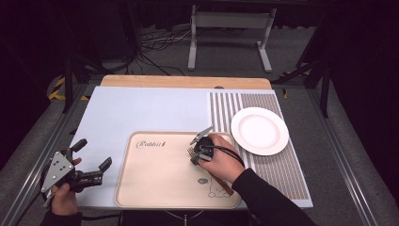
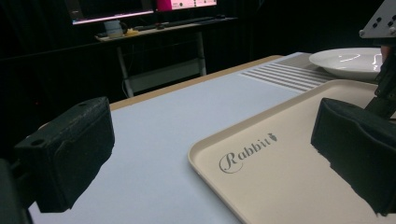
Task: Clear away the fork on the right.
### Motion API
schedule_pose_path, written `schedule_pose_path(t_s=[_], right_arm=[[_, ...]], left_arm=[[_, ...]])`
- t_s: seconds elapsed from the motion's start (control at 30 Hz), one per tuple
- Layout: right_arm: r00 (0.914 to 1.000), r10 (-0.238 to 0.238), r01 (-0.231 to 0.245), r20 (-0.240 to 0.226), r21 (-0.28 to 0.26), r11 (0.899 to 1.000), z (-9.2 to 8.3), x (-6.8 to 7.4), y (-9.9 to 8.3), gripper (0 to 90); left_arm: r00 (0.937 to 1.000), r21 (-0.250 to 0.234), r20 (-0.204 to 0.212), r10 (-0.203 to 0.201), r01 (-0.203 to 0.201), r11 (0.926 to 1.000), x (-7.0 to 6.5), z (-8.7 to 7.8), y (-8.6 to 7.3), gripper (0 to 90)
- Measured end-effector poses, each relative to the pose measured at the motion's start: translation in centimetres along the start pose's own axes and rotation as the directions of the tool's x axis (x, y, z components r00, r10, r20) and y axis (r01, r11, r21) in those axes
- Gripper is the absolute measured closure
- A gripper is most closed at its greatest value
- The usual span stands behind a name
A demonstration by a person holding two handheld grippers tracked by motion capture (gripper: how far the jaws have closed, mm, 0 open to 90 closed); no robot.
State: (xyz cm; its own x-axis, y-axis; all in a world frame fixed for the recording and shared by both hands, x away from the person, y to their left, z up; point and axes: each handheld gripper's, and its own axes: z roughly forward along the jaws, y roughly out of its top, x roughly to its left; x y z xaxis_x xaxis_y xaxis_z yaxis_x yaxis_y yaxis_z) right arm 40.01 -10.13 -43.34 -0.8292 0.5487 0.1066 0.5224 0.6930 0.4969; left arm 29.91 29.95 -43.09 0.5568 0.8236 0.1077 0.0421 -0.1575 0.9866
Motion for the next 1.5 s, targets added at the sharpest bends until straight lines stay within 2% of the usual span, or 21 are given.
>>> schedule_pose_path(t_s=[0.3, 0.53, 0.73, 0.93, 1.5], right_arm=[[0.9992, 0.002, -0.002, 0.041, 0.011, 1.000, -0.3, -0.7, 0.0, 90.0], [0.9974, 0.024, -0.025, 0.069, 0.013, 1.000, -0.6, -1.5, -0.2, 90.0], [0.9902, 0.063, -0.066, 0.124, 0.023, 0.998, -1.0, -2.2, -0.5, 90.0], [0.9875, 0.076, -0.080, 0.138, 0.023, 0.997, -1.3, -2.6, -0.8, 90.0], [0.9715, 0.115, -0.125, 0.207, 0.037, 0.991, -2.4, -4.1, -2.0, 90.0]], left_arm=[[1.0000, 0.001, 0.001, 0.000, 0.000, 1.0000, 0.0, 0.0, 0.0, 0.3], [1.0000, -0.001, -0.001, -0.001, 0.001, 1.0000, 0.0, 0.0, 0.0, 0.3], [1.0000, 0.000, -0.003, 0.000, 0.000, 1.0000, 0.0, 0.0, 0.0, 0.3], [1.0000, 0.000, -0.003, -0.003, 0.003, 1.0000, 0.0, 0.0, 0.0, 0.3], [1.0000, 0.003, -0.003, -0.003, 0.003, 1.0000, 0.0, 0.0, 0.0, 0.3]])
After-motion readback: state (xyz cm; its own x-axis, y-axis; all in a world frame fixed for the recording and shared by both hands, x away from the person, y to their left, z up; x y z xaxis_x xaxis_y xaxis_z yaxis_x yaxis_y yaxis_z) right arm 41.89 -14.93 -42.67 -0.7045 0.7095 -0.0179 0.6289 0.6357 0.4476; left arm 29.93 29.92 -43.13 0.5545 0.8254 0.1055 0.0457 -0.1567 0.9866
